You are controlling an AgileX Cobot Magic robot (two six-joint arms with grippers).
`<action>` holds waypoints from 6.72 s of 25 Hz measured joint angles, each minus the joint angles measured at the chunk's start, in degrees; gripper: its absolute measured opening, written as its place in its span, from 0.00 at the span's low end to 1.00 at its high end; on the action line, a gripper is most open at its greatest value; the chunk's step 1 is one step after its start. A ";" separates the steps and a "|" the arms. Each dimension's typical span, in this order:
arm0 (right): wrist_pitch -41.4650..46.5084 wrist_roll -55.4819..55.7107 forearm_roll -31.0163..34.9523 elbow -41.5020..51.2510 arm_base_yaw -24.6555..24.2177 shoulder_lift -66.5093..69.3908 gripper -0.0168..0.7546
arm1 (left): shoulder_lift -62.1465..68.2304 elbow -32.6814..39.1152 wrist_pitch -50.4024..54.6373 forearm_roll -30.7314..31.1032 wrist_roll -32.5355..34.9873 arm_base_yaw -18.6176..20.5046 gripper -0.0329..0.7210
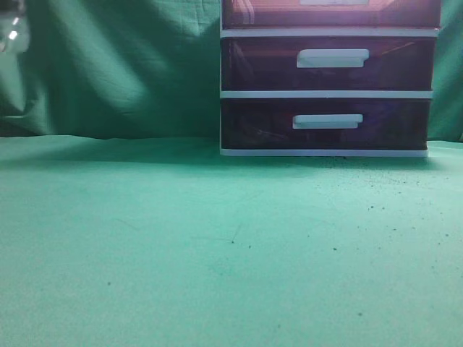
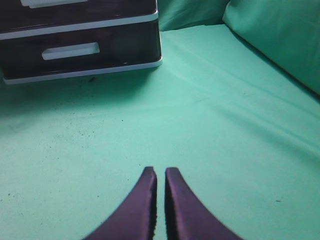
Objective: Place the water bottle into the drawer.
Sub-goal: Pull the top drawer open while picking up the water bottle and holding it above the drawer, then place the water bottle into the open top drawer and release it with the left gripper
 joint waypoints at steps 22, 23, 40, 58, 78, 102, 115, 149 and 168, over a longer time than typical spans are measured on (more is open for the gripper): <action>-13.25 -7.00 2.77 -30.99 0.00 31.92 0.08 | -9.36 -2.04 11.37 2.92 0.33 -14.17 0.44; -12.33 -7.15 2.77 -32.94 0.00 35.10 0.08 | -9.36 -2.04 11.14 3.01 0.33 -14.17 0.44; -32.86 -75.18 0.93 -61.23 14.53 87.27 0.39 | -7.86 -2.04 10.40 5.46 0.33 -14.17 0.44; -37.47 -76.70 -7.18 -77.78 14.67 108.05 0.47 | -6.80 -2.04 10.51 13.30 0.33 -14.17 0.44; -31.46 -80.19 -3.92 -59.32 18.38 89.50 0.15 | -5.60 -2.04 7.49 13.42 0.23 -14.17 0.44; -23.77 -88.38 -0.87 -47.64 20.84 75.55 0.15 | -4.57 -7.71 -6.90 6.62 0.13 -15.08 0.44; -23.19 -88.38 0.33 -47.64 20.84 75.55 0.12 | 22.87 -47.35 -7.13 5.83 0.24 -25.27 0.44; -21.52 -88.41 6.58 -47.37 20.84 75.82 0.12 | 42.49 -54.63 -22.40 3.56 -2.55 -28.20 0.84; -21.25 -89.31 10.55 -47.37 20.92 75.82 0.12 | 57.88 -59.48 -61.22 25.87 -27.92 -32.21 0.78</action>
